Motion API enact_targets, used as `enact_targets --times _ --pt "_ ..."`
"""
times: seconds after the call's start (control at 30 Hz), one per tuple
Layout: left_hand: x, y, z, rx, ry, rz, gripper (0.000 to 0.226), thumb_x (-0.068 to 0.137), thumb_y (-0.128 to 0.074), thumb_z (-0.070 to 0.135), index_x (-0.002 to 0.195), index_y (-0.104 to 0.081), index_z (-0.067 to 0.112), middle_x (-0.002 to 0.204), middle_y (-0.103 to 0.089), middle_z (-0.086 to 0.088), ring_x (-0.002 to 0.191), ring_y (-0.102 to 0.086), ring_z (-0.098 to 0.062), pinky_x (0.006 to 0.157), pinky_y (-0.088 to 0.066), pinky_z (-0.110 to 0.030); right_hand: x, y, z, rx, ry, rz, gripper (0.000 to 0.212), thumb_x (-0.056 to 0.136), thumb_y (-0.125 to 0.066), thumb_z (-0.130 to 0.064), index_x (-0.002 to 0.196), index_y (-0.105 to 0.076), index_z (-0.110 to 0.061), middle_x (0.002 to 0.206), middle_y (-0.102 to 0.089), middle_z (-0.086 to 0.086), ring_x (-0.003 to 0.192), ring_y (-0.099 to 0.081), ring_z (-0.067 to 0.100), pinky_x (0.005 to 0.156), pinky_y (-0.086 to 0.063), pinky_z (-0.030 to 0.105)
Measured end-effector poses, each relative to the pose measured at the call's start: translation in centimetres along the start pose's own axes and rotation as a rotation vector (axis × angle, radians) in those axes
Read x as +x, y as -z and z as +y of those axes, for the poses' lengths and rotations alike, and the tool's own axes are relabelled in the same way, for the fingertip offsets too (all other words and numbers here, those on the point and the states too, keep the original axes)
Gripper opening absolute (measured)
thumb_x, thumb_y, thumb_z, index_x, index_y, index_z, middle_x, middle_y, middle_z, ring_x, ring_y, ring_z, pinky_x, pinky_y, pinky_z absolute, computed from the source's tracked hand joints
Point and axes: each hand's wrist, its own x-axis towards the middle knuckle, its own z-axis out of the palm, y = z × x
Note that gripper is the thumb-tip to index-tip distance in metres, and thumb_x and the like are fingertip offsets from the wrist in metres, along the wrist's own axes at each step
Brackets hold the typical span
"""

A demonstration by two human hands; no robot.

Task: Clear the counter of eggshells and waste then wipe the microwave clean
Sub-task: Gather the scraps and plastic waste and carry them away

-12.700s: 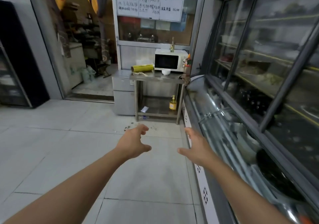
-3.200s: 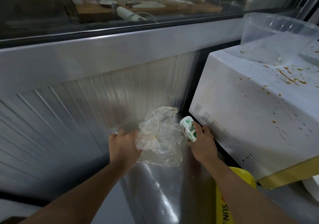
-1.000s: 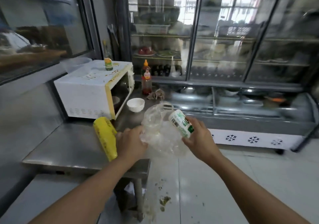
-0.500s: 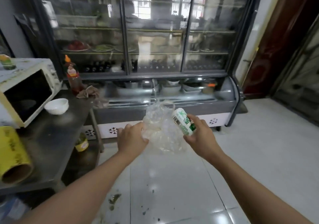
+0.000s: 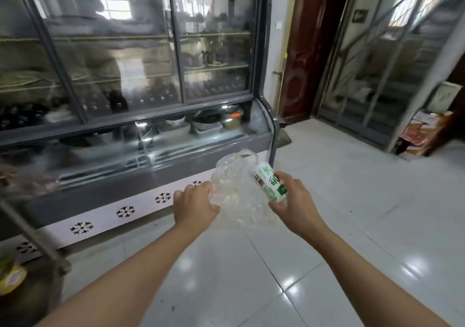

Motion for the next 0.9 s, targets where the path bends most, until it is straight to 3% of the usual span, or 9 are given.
enact_targets --times 0.23,0.4,0.53,0.73,0.9 --pt "11.5 -4.9 4.9 -0.062 -0.067 -0.031 0.023 0.074 -0.066 0.029 0.082 -0.045 0.025 0.085 -0.060 -0.001 0.093 -0.053 -0.025 0.077 -0.028 -0.031 10.1 1.4 5.6 -0.023 -0.064 0.052 0.063 0.080 -0.066 -0.019 0.136 -0.037 -0.027 0.115 -0.050 0.006 0.096 -0.051 0.018 0.077 -0.045 0.027" --pt "18.7 -7.7 9.1 -0.073 -0.105 -0.030 0.020 0.075 -0.065 0.027 0.093 -0.056 0.022 0.088 -0.060 0.001 0.095 -0.052 -0.022 0.079 -0.027 -0.030 15.5 2.8 9.8 -0.032 -0.114 0.107 0.064 0.081 -0.066 -0.021 0.136 -0.035 -0.031 0.114 -0.048 0.001 0.090 -0.045 0.010 0.073 -0.038 0.021" --pt "23.0 -10.2 12.9 -0.087 -0.140 -0.046 0.020 0.076 -0.064 0.026 0.082 -0.045 0.027 0.082 -0.056 0.002 0.093 -0.051 -0.021 0.082 -0.028 -0.031 19.1 4.4 13.7 -0.042 -0.152 0.127 0.064 0.081 -0.065 -0.021 0.137 -0.035 -0.030 0.116 -0.049 0.001 0.090 -0.045 0.010 0.073 -0.037 0.021" --pt "30.1 -15.2 19.7 -0.092 -0.178 -0.036 0.020 0.075 -0.066 0.026 0.093 -0.057 0.023 0.088 -0.063 0.003 0.095 -0.053 -0.021 0.083 -0.032 -0.033 26.4 7.1 21.2 -0.036 -0.149 0.134 0.064 0.081 -0.066 -0.020 0.137 -0.036 -0.029 0.117 -0.049 0.002 0.092 -0.045 0.011 0.077 -0.037 0.022" --pt "36.6 -19.2 26.6 -0.129 -0.130 -0.002 0.014 0.073 -0.064 0.023 0.086 -0.058 0.023 0.081 -0.062 0.002 0.088 -0.052 -0.022 0.082 -0.035 -0.034 34.1 10.6 28.4 -0.010 -0.109 0.114 0.064 0.080 -0.066 -0.019 0.135 -0.036 -0.031 0.116 -0.049 0.001 0.091 -0.044 0.010 0.075 -0.038 0.022"
